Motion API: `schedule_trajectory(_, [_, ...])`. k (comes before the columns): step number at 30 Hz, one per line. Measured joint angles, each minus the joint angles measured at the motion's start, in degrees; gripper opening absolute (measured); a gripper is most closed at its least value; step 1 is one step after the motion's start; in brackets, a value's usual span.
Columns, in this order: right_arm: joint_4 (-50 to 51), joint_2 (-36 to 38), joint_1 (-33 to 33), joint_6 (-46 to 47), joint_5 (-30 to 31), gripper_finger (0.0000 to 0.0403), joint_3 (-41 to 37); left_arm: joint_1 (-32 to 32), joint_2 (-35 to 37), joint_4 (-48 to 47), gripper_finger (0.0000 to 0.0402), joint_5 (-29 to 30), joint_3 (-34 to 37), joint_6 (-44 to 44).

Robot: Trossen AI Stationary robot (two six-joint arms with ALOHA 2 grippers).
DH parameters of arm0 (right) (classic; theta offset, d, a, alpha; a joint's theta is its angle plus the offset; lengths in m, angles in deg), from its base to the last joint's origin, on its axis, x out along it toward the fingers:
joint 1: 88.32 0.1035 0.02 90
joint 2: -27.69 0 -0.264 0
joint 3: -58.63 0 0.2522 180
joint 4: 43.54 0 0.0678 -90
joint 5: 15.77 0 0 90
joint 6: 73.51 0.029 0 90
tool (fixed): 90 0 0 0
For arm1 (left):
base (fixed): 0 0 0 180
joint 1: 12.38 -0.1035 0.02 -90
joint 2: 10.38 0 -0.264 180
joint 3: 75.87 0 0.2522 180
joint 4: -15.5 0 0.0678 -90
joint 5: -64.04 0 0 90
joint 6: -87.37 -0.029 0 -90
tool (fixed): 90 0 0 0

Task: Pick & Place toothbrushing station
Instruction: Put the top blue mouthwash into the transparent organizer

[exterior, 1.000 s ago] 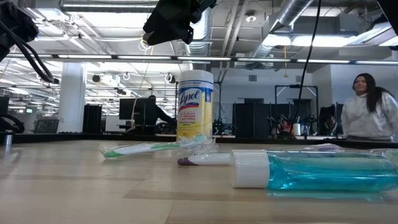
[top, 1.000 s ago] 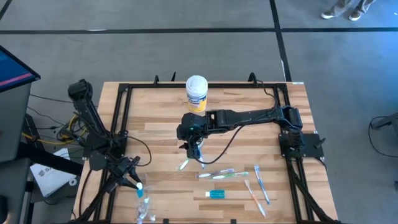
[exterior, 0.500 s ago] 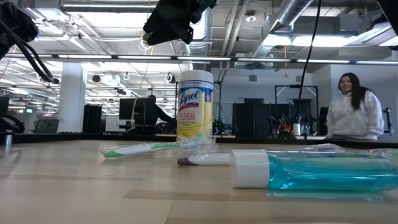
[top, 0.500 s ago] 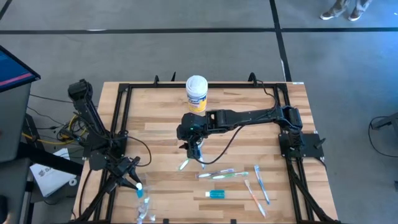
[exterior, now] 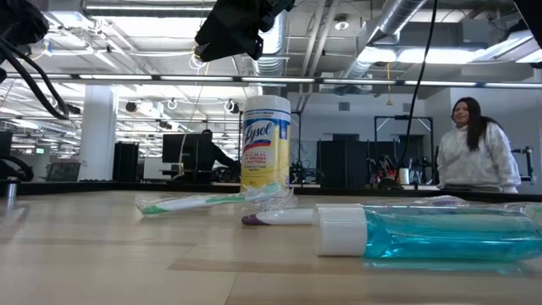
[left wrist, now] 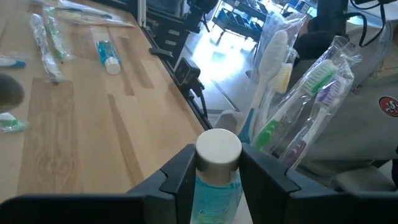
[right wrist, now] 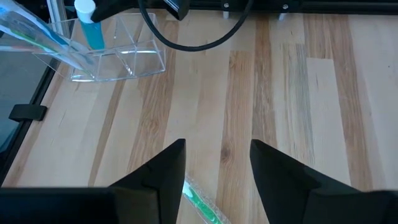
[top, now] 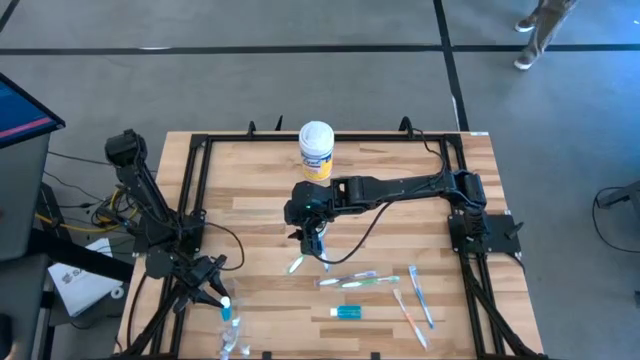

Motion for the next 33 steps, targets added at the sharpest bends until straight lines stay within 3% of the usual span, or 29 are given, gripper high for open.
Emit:
schedule_trajectory(10, [0.00,0.00,0.00,-0.14,0.02,0.0170,0.00,0.00,-5.30,6.13,0.0115,-0.01,0.00,-0.02])
schedule_trajectory(33, [0.00,0.02,0.00,-0.04,0.02,0.0170,-0.01,0.00,-5.49,9.18,0.0116,-0.02,-0.02,-3.15])
